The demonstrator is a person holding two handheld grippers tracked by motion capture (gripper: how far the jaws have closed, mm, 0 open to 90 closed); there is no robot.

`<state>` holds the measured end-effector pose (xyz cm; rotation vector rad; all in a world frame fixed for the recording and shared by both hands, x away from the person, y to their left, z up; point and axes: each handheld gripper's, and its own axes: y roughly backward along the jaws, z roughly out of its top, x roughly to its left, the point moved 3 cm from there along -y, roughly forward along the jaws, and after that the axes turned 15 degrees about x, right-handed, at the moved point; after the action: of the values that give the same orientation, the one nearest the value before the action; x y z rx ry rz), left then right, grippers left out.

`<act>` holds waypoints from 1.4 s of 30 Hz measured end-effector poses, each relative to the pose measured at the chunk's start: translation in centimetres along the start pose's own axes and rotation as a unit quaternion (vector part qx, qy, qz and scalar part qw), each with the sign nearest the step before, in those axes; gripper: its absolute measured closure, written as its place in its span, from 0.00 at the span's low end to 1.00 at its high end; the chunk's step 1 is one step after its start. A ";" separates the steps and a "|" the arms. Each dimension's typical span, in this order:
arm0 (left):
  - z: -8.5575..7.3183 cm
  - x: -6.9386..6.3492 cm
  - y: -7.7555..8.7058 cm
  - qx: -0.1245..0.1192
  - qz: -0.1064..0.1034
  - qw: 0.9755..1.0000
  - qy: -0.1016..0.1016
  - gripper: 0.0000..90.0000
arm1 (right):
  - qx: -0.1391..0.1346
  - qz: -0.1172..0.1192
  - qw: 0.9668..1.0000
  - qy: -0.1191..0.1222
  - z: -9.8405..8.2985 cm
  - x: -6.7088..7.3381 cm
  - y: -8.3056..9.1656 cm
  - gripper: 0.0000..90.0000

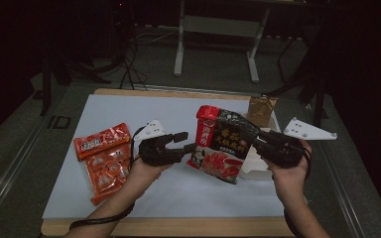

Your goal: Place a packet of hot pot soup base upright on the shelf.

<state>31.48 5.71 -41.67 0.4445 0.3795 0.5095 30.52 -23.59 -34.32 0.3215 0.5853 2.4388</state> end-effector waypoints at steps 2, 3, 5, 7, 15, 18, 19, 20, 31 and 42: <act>-0.4 0.0 0.2 0.005 -0.006 1.000 0.002 0.42 | 0.001 -0.004 1.000 0.005 0.4 -0.6 0.3 0.86; -0.6 0.0 0.3 0.009 -0.002 1.000 0.001 0.37 | 0.002 -0.007 1.000 0.007 0.5 -0.9 0.4 0.86; -1.2 0.0 0.5 0.010 0.001 1.000 -0.002 0.30 | 0.001 -0.016 1.000 0.016 0.8 -1.3 0.6 0.86; -1.9 -0.1 0.8 0.021 0.003 1.000 -0.005 0.20 | -0.001 -0.029 0.999 0.018 0.9 -1.6 0.9 0.86; -4.0 -0.5 1.5 0.025 0.025 0.999 -0.018 0.04 | -0.002 -0.047 0.999 0.015 1.4 -3.9 1.8 0.86; -4.9 -0.9 1.5 0.029 0.027 0.999 -0.018 0.02 | -0.002 -0.057 0.998 0.020 1.6 -4.5 2.1 0.86; -5.1 -1.0 1.6 0.032 0.028 0.999 -0.018 0.02 | -0.002 -0.059 0.998 0.021 1.7 -4.7 2.2 0.86; -5.5 -1.1 1.6 0.036 0.028 0.999 -0.019 0.02 | -0.001 -0.063 0.998 0.019 1.7 -5.0 2.3 0.86; -8.6 -1.4 2.4 0.054 0.014 0.998 -0.005 0.02 | -0.001 -0.078 0.997 0.022 1.8 -8.1 3.2 0.86; -11.3 -1.4 3.8 0.064 0.024 0.998 -0.005 0.02 | 0.011 -0.109 0.993 0.040 1.3 -11.0 3.7 0.86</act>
<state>23.84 11.45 -48.99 0.5806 0.3929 0.5320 37.81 -32.48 -32.45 0.1601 0.6466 2.2446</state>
